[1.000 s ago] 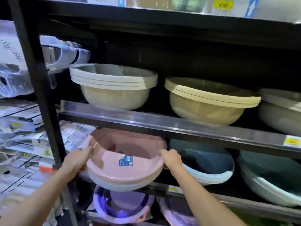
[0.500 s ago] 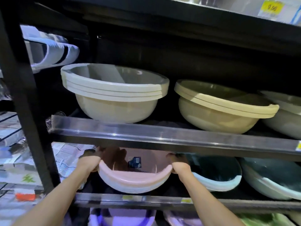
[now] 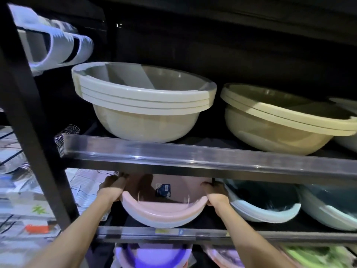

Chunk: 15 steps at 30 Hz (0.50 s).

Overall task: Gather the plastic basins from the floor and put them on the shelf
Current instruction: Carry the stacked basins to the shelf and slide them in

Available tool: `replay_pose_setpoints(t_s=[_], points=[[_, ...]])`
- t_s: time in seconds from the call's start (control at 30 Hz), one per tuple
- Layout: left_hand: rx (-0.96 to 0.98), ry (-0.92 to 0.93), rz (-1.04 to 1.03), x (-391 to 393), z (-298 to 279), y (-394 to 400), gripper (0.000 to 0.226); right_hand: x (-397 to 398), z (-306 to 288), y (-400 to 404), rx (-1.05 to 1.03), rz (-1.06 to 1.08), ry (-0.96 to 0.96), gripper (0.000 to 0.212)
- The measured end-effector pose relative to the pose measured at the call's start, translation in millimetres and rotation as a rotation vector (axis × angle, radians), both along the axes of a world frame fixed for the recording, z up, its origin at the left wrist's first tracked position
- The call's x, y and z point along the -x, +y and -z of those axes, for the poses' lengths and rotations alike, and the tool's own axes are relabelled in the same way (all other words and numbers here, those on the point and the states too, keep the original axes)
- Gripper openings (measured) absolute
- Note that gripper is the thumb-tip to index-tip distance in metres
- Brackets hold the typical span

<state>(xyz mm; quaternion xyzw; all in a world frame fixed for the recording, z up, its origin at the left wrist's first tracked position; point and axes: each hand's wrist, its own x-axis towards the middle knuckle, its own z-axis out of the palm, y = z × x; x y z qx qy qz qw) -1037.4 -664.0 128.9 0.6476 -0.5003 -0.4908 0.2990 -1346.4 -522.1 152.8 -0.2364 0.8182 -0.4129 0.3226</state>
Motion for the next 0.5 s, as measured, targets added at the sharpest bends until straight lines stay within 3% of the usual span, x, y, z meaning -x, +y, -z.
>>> replay_pose_setpoints(t_s=[0.1, 0.17, 0.3, 0.5], points=[[0.008, 0.017, -0.003, 4, -8, 5, 0.071, 0, -4, -1, 0.037, 0.018, -0.047, 0.026], [0.025, 0.101, -0.023, 3, -13, 15, 0.07, -3, -8, 2, 0.048, 0.026, -0.097, 0.025], [0.004, 0.181, 0.045, -5, -3, 67, 0.076, -17, -9, 39, 0.077, -0.041, -0.157, 0.043], [0.235, 0.091, 0.226, -5, 7, 125, 0.097, -53, 2, 95, 0.16, -0.328, -0.093, 0.086]])
